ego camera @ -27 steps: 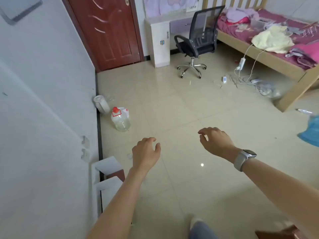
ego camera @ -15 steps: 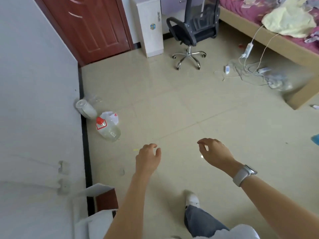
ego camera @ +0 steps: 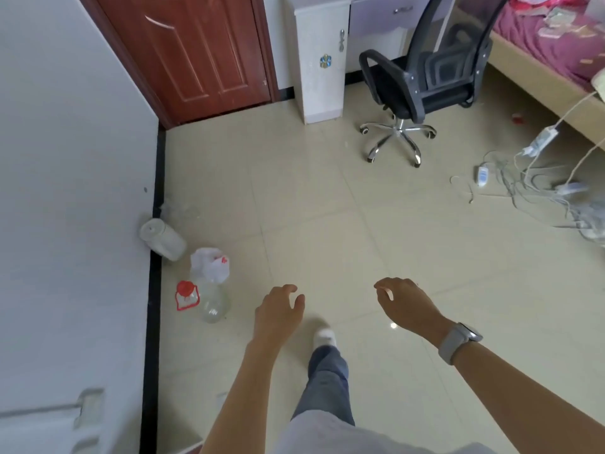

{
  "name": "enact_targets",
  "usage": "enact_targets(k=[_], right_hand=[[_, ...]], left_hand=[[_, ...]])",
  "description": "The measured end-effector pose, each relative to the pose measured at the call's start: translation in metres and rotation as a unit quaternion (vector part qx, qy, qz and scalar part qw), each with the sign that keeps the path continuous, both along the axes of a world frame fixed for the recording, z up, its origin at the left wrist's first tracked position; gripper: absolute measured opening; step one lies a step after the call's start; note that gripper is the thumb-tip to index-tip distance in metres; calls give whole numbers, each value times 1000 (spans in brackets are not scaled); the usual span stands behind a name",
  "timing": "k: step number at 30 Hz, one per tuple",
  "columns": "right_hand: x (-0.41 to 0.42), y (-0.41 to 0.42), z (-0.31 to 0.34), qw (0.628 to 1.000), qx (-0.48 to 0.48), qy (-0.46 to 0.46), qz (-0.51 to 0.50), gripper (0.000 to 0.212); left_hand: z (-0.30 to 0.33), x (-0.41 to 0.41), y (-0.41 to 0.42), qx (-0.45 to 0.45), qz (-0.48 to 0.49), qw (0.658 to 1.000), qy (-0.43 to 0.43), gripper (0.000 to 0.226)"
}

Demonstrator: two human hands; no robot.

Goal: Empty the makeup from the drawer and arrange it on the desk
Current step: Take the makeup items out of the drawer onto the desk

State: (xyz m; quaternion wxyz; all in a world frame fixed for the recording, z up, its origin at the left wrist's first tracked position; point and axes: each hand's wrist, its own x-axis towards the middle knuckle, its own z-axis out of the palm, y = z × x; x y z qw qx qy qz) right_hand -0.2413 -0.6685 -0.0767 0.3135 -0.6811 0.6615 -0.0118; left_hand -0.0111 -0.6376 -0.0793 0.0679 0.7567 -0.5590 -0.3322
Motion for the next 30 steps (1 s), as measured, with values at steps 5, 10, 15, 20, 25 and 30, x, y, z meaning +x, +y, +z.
enact_targets(k=[5,10,15,20,25,30], right_hand=[[26,-149,12,1000,23,-4,2,31],[29,-280,16,999,20,-17,-26,30],[15,-399,-7,998,47,-21,-39,30],[-3,-556,-24,996,50,-41,-55,26],[-12,-709,-3,997,46,-36,-53,26],[-5,-832,-2,997,59,-38,-30,26]], left_hand=[[13,29,-163,-41,-6,999,-12,36],[13,29,-302,-11,-45,999,-2,35],[-7,16,-424,11,-68,997,23,33],[-18,0,-577,34,-70,997,-4,31],[3,-14,-726,14,-85,996,-3,32],[3,-10,-840,21,-53,998,7,32]])
